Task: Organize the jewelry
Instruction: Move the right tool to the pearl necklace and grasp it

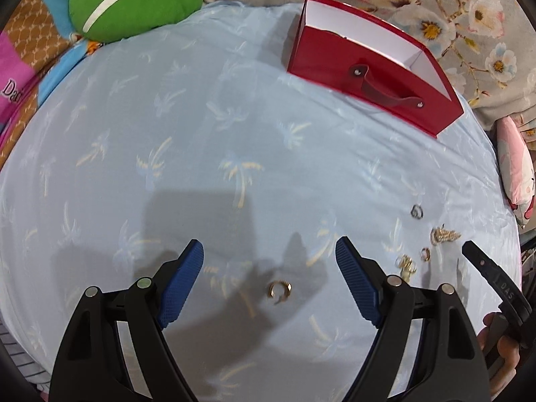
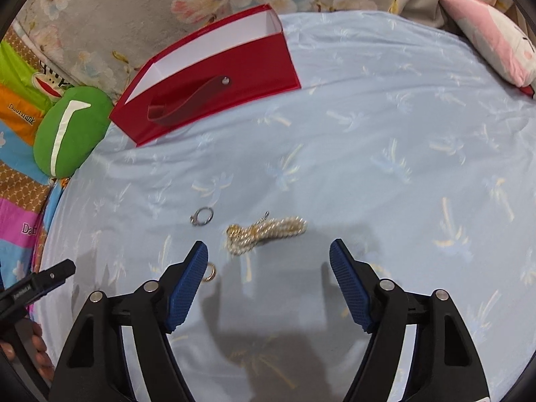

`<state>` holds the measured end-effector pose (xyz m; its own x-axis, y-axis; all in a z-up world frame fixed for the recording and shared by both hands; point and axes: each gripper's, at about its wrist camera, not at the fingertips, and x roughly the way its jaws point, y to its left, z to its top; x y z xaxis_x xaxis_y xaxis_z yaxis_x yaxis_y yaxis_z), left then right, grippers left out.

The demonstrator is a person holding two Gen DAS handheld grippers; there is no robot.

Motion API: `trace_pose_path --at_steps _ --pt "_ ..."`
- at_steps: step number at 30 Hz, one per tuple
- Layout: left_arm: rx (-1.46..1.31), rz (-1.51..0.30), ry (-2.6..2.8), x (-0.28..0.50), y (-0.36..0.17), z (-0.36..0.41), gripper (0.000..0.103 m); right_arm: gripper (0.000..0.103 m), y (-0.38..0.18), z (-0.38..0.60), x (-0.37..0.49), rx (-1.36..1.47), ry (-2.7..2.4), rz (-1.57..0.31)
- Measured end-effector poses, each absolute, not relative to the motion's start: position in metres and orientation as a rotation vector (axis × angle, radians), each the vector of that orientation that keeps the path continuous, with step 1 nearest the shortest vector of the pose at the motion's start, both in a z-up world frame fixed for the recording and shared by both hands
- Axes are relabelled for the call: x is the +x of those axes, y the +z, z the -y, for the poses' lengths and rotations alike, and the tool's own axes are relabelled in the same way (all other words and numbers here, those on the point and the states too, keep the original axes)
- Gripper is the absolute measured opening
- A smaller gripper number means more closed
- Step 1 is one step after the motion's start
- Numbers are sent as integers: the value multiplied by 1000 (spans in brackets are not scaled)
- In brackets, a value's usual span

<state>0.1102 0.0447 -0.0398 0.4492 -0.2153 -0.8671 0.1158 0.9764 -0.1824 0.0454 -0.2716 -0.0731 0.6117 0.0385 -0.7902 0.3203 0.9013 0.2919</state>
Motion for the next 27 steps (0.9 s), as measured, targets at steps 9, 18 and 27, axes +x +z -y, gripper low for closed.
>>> trace_pose_path --at_steps 9,18,27 --pt "-162 -1096 -131 109 -44 -77 79 69 -85 271 60 483 -180 -915" --pt "-131 -1106 -155 101 -48 -71 79 52 -93 268 85 442 -206 -929" --pt "-91 -1115 -214 96 -51 -47 79 14 -96 267 78 391 -206 -943"
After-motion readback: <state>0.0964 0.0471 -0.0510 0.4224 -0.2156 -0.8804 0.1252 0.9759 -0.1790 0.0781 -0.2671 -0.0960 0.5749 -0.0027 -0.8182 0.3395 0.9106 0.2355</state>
